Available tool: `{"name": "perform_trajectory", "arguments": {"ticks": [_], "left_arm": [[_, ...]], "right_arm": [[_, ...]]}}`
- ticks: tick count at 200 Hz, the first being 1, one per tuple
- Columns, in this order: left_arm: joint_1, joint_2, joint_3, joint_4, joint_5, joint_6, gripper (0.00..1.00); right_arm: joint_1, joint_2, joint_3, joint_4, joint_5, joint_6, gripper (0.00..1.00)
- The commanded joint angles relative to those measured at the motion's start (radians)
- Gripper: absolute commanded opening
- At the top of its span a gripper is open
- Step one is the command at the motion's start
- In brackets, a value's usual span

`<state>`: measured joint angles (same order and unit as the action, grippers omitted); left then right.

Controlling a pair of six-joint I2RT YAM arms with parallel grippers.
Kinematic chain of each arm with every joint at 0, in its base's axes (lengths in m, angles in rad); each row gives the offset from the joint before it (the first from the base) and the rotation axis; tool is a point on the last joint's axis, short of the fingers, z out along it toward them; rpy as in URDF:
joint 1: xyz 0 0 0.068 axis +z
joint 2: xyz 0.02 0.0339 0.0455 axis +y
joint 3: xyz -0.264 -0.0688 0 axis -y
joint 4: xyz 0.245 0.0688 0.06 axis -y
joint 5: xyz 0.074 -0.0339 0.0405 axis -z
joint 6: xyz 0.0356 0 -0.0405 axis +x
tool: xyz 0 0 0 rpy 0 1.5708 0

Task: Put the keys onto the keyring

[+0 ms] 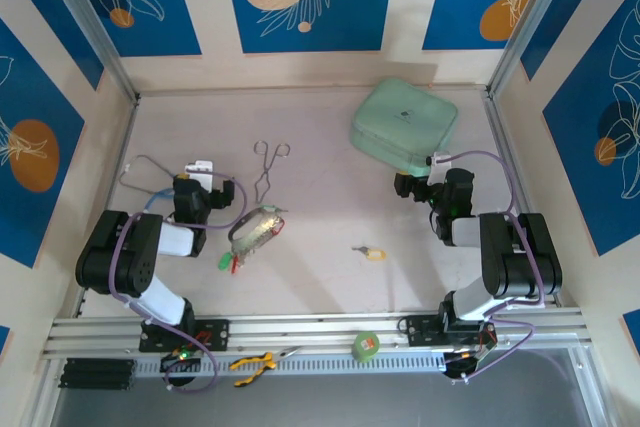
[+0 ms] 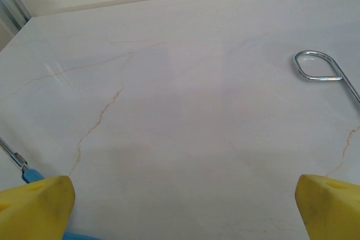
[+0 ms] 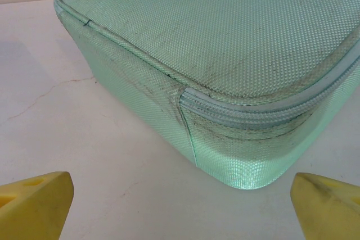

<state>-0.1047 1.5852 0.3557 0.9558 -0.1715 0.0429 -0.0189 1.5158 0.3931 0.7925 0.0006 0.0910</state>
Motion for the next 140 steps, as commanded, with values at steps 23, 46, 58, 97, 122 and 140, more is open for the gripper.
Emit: {"name": "perform_trajectory", "arguments": {"ticks": [23,46,58,97,122,140], "left_arm": [[0.013,-0.019,0.014,-0.003,0.025,-0.002,1.0],[0.019,-0.019,0.016,-0.01,0.035,-0.006,1.0],[0.02,-0.019,0.016,-0.009,0.036,-0.007,1.0],[0.021,-0.061,0.003,-0.01,0.025,-0.005,1.0],[0.018,-0.22,0.075,-0.272,0.011,-0.008,1.0],[0.014,-0.302,0.079,-0.307,0.003,-0.005,1.0]], "right_arm": [[-0.002,0.007,0.031,-0.003,0.003,0.006,0.99],[-0.002,0.009,0.032,-0.003,0.002,0.008,0.99],[-0.003,0.009,0.032,-0.003,0.002,0.007,0.99],[0.002,-0.034,0.04,-0.044,0.015,0.003,0.88],[0.041,-0.16,0.132,-0.334,0.08,0.0,0.89],[0.068,-0.224,0.181,-0.484,0.122,0.058,0.89]]}}
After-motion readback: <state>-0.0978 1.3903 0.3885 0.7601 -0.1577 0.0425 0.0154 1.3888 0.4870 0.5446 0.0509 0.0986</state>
